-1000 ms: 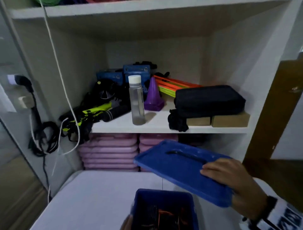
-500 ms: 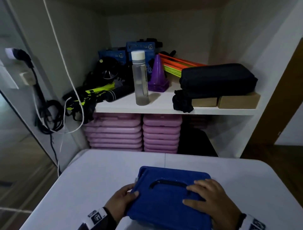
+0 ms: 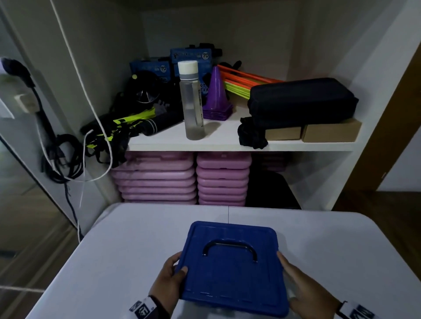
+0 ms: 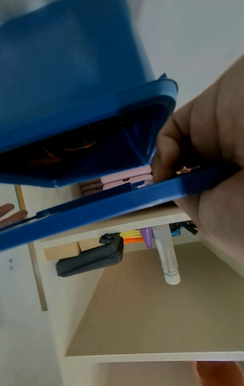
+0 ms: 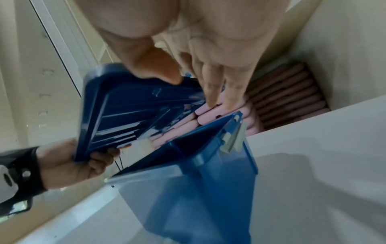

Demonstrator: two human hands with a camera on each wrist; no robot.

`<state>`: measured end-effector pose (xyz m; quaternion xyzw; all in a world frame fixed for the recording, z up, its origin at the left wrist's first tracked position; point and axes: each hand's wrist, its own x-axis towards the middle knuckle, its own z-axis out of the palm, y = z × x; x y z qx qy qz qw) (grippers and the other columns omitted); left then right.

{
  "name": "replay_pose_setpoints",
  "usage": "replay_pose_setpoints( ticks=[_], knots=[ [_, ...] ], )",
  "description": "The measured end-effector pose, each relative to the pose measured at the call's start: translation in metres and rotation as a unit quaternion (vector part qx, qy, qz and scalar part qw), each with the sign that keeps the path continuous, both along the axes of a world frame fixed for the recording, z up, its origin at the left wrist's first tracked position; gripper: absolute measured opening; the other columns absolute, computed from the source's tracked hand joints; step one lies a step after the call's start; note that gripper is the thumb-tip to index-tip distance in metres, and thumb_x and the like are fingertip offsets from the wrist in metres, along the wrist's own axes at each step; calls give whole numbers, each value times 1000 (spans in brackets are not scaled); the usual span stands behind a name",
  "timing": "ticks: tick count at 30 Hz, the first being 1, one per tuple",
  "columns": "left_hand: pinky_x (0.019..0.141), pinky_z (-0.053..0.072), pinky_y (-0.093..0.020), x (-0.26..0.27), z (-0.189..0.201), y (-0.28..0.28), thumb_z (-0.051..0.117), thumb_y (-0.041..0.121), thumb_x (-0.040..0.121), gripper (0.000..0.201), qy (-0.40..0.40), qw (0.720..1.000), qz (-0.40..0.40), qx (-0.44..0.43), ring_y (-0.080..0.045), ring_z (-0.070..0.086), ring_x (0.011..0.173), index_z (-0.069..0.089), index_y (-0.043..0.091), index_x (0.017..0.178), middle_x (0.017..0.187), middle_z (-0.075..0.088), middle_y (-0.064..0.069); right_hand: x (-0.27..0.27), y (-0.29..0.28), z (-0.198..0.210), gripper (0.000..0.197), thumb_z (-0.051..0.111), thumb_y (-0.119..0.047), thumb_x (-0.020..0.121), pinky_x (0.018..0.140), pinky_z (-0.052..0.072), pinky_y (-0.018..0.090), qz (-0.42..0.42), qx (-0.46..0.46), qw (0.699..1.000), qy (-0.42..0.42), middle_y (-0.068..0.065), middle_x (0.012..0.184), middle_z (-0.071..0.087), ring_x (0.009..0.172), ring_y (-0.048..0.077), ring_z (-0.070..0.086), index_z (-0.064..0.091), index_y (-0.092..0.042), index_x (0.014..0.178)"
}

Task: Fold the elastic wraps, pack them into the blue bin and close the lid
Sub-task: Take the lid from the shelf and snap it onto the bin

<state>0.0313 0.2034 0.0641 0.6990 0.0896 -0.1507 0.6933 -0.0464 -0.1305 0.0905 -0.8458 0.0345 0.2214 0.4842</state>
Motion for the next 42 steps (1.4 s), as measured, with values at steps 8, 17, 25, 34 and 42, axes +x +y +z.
replay_pose_setpoints(
  ticks=[8, 17, 25, 34, 42],
  knots=[
    [82, 53, -32, 11, -8, -7, 52, 5, 95, 30, -51, 979, -31, 193, -18, 61, 100, 55, 32, 108, 122, 51, -4, 12, 13, 3, 98, 54, -24, 91, 110, 17, 12, 41, -51, 996, 64, -18, 154, -13, 136, -3, 6, -27, -31, 145],
    [108, 34, -30, 11, -21, -11, 68, 12, 86, 54, -88, 946, -99, 296, -12, 43, 113, 46, 16, 135, 125, 42, 1, 20, 15, -15, 111, 59, -54, 81, 122, 8, 30, 27, -78, 996, 32, -17, 155, -25, 148, 6, -10, -32, -34, 142],
    [111, 32, -30, 14, -23, -6, 42, 68, 50, 111, -116, 903, -152, 386, -21, 41, 127, 35, 11, 145, 132, 37, 0, 21, 14, -31, 136, 37, -99, 38, 124, 7, 37, 44, -112, 993, 14, -15, 151, -39, 147, 12, -18, -40, -36, 132],
    [121, 6, -35, 23, 6, -28, 40, 96, 57, 132, -174, 761, -309, 543, -14, -8, 149, -11, 23, 154, 157, -19, 11, 47, 34, -35, 94, 27, -71, 90, 123, 5, 38, 0, -271, 962, -27, -4, 153, -35, 150, 19, -14, -20, -18, 152],
    [121, -4, -41, 31, -8, -33, 36, 100, 52, 139, -125, 751, -316, 566, -13, -20, 146, -24, 21, 150, 155, -34, 6, 54, 47, -45, 89, 24, -66, 93, 123, 7, 41, -4, -326, 944, -48, 0, 149, -41, 150, 23, -14, -16, -14, 153]
  ],
)
